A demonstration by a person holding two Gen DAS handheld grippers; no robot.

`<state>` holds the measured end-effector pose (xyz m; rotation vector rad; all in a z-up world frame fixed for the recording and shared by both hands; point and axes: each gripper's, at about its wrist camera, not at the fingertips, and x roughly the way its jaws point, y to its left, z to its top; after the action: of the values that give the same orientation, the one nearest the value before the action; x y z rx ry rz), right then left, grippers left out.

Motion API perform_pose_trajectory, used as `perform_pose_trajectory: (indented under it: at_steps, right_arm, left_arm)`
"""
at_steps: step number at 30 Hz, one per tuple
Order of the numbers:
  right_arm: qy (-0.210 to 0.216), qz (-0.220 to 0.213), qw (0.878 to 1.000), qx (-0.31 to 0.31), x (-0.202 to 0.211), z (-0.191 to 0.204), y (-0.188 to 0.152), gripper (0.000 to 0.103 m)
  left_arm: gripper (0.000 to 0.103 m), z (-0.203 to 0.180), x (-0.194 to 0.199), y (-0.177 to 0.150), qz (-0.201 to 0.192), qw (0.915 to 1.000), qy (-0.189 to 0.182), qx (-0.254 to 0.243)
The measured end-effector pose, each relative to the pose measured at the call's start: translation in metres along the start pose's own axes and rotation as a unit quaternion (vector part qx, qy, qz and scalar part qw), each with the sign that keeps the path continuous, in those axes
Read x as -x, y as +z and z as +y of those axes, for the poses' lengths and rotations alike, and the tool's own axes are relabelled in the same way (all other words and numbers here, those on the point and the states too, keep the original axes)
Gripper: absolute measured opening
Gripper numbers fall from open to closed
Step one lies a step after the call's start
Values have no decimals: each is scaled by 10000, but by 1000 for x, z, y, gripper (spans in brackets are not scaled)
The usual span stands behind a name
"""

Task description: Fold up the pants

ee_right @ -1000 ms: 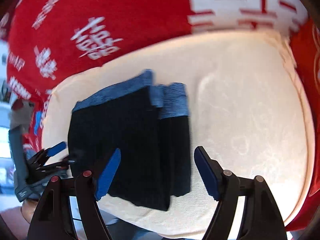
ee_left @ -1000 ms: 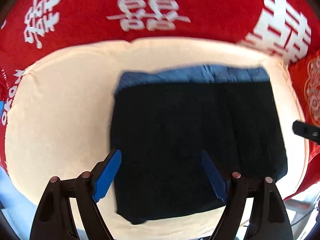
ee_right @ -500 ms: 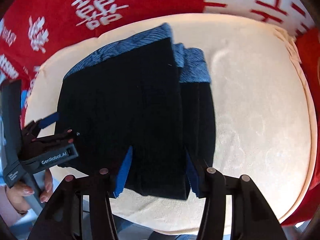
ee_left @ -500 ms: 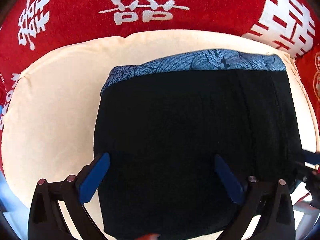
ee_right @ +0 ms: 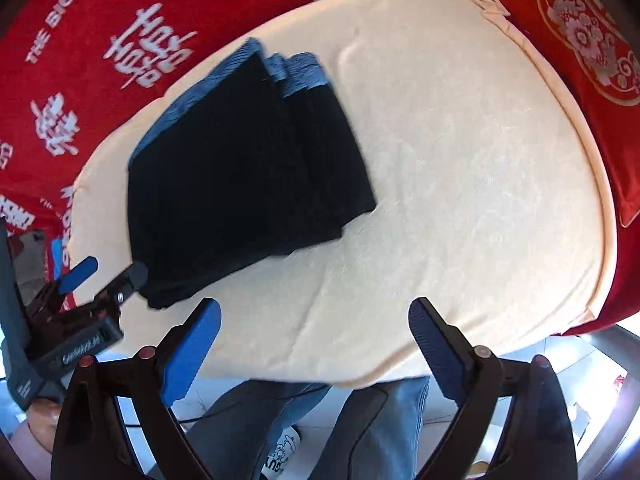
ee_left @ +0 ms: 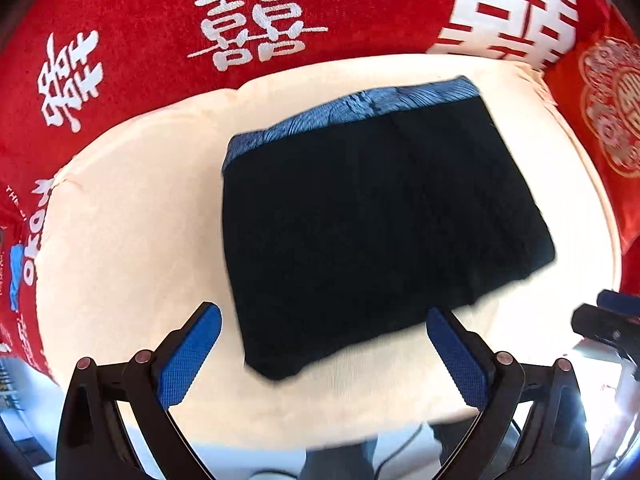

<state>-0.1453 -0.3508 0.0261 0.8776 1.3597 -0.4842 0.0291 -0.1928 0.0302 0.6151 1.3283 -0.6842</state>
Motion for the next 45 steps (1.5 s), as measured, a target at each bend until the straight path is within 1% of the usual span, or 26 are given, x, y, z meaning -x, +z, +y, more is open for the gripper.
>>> perform_pose_trajectory:
  at_steps: [2,4,5,8,12,15,16,19,21,25,28,31,37,45]
  right_arm:
    - [-168,-27,9997,156,10,12,-10,97]
    - [-450,-94,9985,312,19,28,-16,97]
    - [-597,-187,9972,404,27,36,-20,97]
    - [-857,-401,9933,657,49,55,-29,97]
    - [-1009,-565,9898,838,71,76,-35,97]
    - [-1119,-652,9873,916,82,90,-37,97]
    - [-1122,-664,9871,929,85,93,-38,97]
    - [-1084,-608,9874,985,86,100,-39,97]
    - [-1065,-559,9873,1035,85,103,-38,97]
    - [-1034,-458,9859,1232,85,102,-29,97]
    - [-1198,-394,9817,1425,87,97,-24,97]
    - [-1230,-361,9799,1528,89,89,-19,97]
    - [-1167,-328,9801,1572,92,77,-13,97]
    - [-1103,-328,9816,1525,94,66,-8,97]
  left_arm:
    - [103,2,20,-12,-31,10000,-59,47]
    - [103,6,32,-16,10,9998,-182,100]
    - [103,8,42,-20,-50,9997,-188,124]
    - [103,9,68,-27,-265,9996,-36,25]
    - [103,14,93,-28,-449,9989,108,-33]
    - [103,19,104,-27,-437,9989,129,-77]
    - [103,20,109,-28,-454,9988,188,-68]
    - [103,24,119,-30,-550,9978,365,34]
    - [103,28,124,-31,-589,9973,383,214]
    - [103,28,122,-28,-505,9963,424,559]
    - [103,20,121,-25,-406,9953,442,766]
    - [103,9,121,-24,-318,9948,520,818]
    - [103,-6,122,-22,-211,9939,621,884]
    - [103,-16,118,-18,-100,9942,667,837]
